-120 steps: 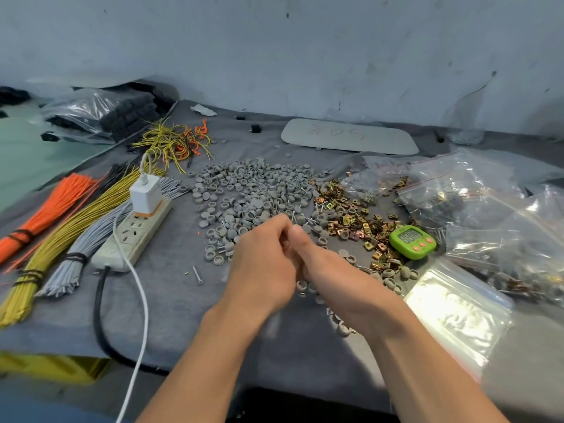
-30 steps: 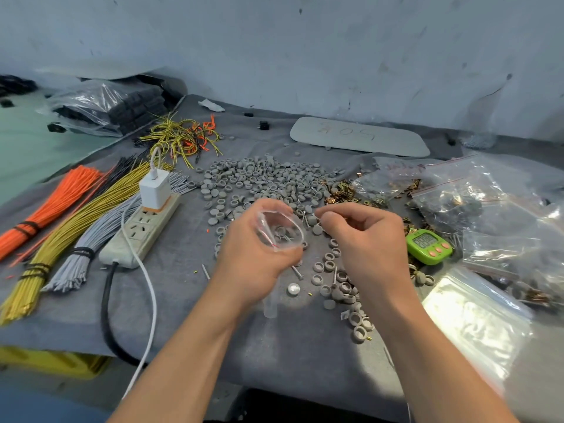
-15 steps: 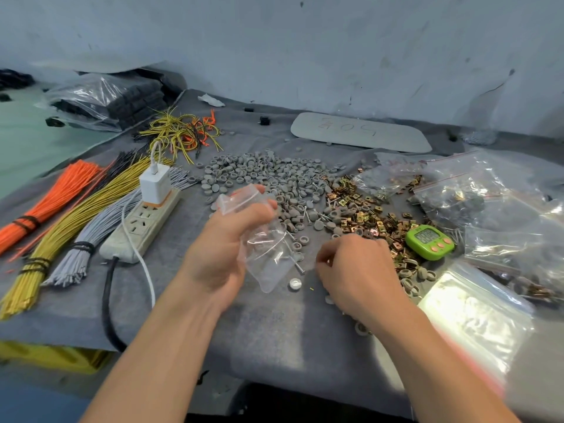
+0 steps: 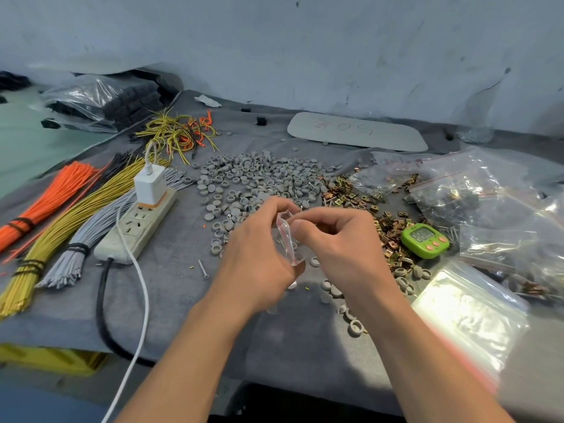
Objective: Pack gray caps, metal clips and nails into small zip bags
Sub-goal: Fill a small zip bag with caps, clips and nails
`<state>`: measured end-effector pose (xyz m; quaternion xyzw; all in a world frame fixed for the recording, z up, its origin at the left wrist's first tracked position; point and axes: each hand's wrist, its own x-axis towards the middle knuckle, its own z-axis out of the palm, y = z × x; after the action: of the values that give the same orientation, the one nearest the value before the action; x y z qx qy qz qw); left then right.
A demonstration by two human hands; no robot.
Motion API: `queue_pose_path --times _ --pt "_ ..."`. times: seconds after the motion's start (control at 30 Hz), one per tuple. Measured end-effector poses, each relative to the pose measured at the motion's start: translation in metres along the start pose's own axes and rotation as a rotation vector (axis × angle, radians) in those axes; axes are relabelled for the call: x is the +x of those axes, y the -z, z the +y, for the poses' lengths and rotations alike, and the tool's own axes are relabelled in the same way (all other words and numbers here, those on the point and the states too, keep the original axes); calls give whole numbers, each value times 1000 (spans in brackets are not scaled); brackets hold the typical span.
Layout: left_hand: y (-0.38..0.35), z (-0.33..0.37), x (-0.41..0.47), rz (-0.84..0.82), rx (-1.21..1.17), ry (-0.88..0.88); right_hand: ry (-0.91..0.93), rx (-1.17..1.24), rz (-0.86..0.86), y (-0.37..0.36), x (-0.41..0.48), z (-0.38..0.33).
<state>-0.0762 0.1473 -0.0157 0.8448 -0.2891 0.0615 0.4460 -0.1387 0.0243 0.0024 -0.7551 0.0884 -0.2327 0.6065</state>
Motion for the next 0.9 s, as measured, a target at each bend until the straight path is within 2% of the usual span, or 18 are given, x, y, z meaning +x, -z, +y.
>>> queue_pose_path --times 0.07,0.13,0.2,0.27,0.33,0.4,0.5,0.6,0.73,0.9 --pt "0 -1 -1 -5 -7 12 6 -44 11 0 0 2" --pt "0 -2 -1 -13 -61 23 30 31 52 0 1 1" --pt "3 -2 2 -3 -210 58 32 143 128 2 3 1" --pt "5 -2 4 20 -457 124 -2 208 208 7 6 2" --pt "7 -3 7 64 -646 172 -54 101 220 14 8 7" --pt "9 -5 10 141 -721 206 -84 -237 91 16 7 13" --pt "11 -8 12 247 -690 218 -104 -707 -159 5 1 21" --pt "10 -10 11 270 -603 189 -151 -902 -319 -4 -5 25" --pt "8 -11 9 254 -472 153 -145 -942 -321 -1 -5 26" --pt "7 -12 8 245 -312 134 -142 -847 -241 6 -3 28"
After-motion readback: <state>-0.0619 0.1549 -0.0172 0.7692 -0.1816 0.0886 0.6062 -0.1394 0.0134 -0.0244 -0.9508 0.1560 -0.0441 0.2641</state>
